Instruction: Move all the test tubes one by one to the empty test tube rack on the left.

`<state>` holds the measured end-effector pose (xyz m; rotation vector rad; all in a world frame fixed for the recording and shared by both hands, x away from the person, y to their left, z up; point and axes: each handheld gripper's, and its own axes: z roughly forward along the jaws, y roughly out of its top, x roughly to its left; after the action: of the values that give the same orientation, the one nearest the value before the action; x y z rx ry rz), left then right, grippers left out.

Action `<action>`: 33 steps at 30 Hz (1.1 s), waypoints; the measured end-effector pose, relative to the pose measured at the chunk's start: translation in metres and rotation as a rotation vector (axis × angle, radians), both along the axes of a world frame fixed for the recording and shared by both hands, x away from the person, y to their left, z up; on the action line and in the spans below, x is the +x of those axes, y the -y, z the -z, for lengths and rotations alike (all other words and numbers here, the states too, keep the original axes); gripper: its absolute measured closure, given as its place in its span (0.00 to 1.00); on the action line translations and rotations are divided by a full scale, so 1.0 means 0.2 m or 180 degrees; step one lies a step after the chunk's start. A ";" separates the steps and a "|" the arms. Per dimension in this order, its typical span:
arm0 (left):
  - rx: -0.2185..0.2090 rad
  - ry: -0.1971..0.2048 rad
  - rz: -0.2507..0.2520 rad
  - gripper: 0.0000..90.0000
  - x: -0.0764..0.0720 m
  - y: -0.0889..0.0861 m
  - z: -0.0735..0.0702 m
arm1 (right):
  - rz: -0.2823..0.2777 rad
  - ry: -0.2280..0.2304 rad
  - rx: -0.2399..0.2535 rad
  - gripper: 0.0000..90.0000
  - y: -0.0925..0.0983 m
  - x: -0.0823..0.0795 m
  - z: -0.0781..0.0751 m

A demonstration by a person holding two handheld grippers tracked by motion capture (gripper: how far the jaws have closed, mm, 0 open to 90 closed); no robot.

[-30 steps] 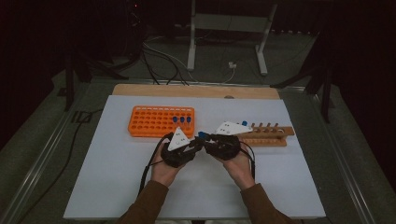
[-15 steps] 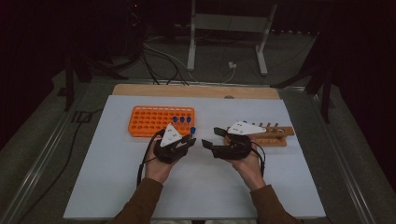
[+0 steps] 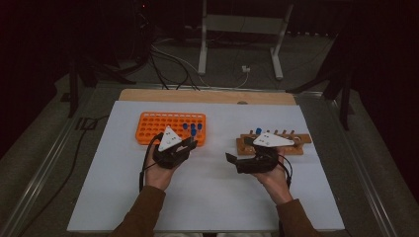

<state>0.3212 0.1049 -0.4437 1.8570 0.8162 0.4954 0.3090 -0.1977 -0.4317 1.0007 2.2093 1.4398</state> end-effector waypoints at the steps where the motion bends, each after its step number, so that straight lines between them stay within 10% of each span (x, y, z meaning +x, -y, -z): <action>1: 0.0004 0.0007 -0.0015 0.87 0.00 -0.01 0.00 | 0.0013 0.0002 -0.0017 0.08 0.02 -0.01 0.00; 22: -0.0064 0.0195 -0.0418 0.87 0.16 -0.12 -0.03 | 0.0208 0.0069 0.0008 0.05 0.26 -0.08 0.07; 33: -0.0060 0.0067 -0.0723 0.87 0.28 -0.13 0.07 | 0.0203 0.0070 0.0033 0.05 0.26 -0.09 0.07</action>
<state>0.3780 0.1311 -0.4574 1.7476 1.0203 0.6460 0.2918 -0.2506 -0.4464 1.0443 2.1368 1.4290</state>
